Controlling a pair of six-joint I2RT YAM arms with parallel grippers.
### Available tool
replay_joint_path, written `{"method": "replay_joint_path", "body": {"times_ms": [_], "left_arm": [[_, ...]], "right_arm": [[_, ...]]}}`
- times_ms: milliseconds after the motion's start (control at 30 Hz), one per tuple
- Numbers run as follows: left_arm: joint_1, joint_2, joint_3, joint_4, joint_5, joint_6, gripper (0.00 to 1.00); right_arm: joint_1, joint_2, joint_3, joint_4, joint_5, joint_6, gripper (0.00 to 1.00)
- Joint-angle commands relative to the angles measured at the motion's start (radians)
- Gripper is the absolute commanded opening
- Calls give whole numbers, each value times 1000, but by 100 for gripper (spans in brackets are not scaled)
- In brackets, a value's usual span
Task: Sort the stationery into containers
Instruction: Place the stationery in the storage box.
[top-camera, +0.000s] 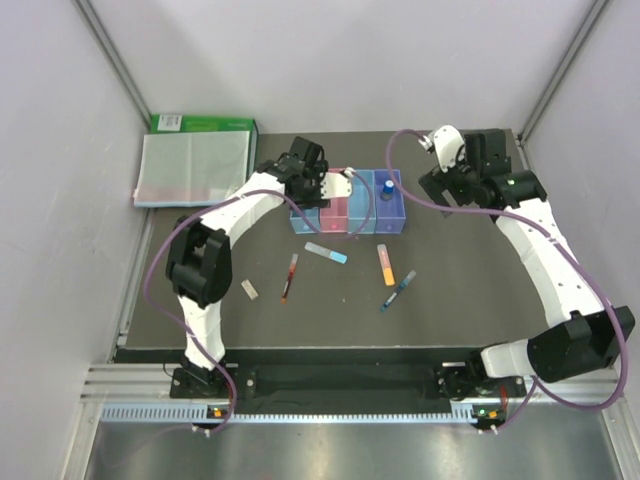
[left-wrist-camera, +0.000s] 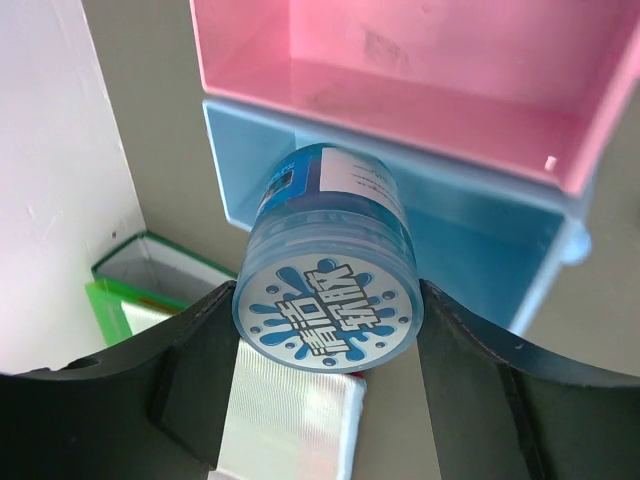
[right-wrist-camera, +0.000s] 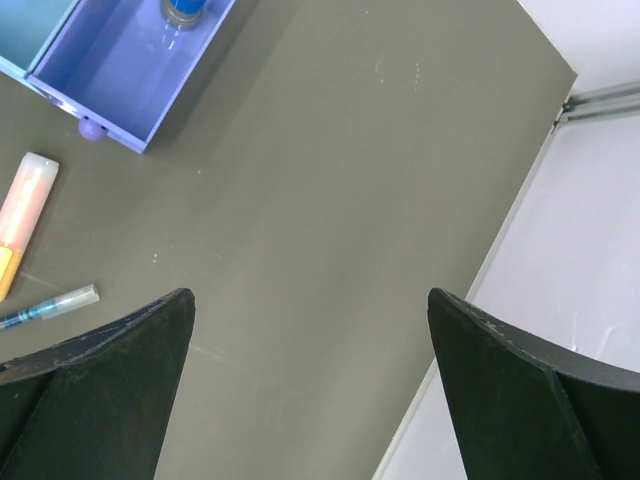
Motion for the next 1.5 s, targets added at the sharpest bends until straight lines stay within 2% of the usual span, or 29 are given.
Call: {"method": "replay_joint_path", "body": {"times_ms": [0,300,400,433,733,867,900,1000,1133,1233,1467], "left_arm": [[17,54,128,106,50,8,19],[35,103,121,127,52,41,20],[44,115,113,143,82,44,25],[43,120,111,144,82,48,35],[47,167,127,175,78,62,38],[46,180,133,190,72,67,52],[46,180,131,193,72,67,60],[47,186,133,207,67,64,75],[49,186,122,232,65,62,85],[49,177,105,256,65,64,89],[47,169,99,270,30,68,90]], "right_arm": [[-16,-35,-5,26,3,9,100],[-35,-21,3,21,-11,26,99],[-36,-20,-3,21,-16,27,100],[-38,-18,-4,20,-16,27,100],[-43,-12,-3,18,-24,35,100],[-49,-10,-9,20,-25,40,100],[-50,-9,-14,20,-28,41,100],[-55,-9,-18,23,-36,49,100],[-56,-6,-17,21,-37,49,100],[-58,-3,-6,18,-39,47,100],[-58,13,15,11,-43,49,99]]}}
